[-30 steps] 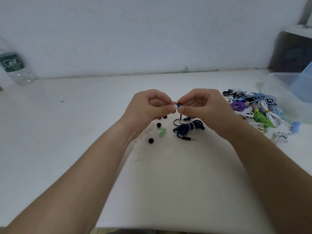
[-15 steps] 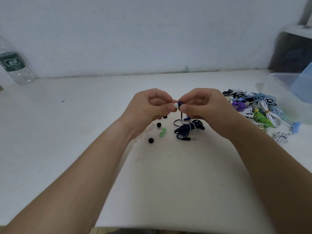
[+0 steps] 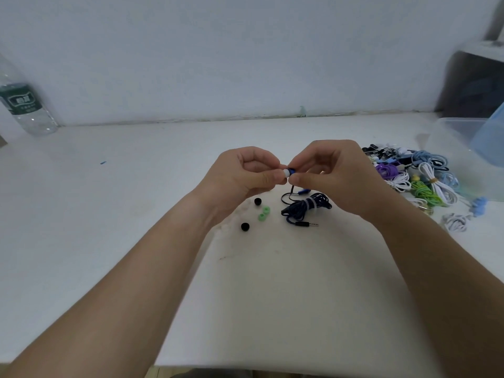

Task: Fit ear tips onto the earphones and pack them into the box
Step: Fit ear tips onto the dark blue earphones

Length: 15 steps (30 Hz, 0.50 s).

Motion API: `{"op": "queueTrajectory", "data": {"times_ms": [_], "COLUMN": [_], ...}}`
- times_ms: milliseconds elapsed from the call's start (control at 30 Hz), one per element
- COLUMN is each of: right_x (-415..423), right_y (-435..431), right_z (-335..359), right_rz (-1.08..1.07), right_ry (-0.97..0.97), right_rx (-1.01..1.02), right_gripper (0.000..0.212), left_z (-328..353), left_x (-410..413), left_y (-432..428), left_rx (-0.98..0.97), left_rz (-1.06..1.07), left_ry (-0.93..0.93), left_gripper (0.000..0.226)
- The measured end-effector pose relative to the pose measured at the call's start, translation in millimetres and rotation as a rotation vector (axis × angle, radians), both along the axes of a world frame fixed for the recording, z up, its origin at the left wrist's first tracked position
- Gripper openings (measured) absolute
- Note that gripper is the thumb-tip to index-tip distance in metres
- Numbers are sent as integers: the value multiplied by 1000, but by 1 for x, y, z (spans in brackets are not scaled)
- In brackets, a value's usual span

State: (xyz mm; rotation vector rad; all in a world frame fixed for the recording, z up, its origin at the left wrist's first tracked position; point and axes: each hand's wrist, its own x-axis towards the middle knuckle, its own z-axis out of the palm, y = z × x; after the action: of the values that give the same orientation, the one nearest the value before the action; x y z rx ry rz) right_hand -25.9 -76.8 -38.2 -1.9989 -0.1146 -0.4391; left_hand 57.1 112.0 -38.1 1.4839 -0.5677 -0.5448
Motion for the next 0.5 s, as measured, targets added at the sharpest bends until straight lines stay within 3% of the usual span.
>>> {"op": "queueTrajectory", "data": {"times_ms": [500], "right_x": [-1], "right_y": [-2], "right_z": [-1], "right_rz": [130], "right_ry": [39], "right_rx": [176], "right_gripper": [19], "left_z": [1], "left_x": [1], "left_y": [1], "left_rx": [-34], "left_rz": [-54], "left_ry": [94], "left_gripper": [18]}}
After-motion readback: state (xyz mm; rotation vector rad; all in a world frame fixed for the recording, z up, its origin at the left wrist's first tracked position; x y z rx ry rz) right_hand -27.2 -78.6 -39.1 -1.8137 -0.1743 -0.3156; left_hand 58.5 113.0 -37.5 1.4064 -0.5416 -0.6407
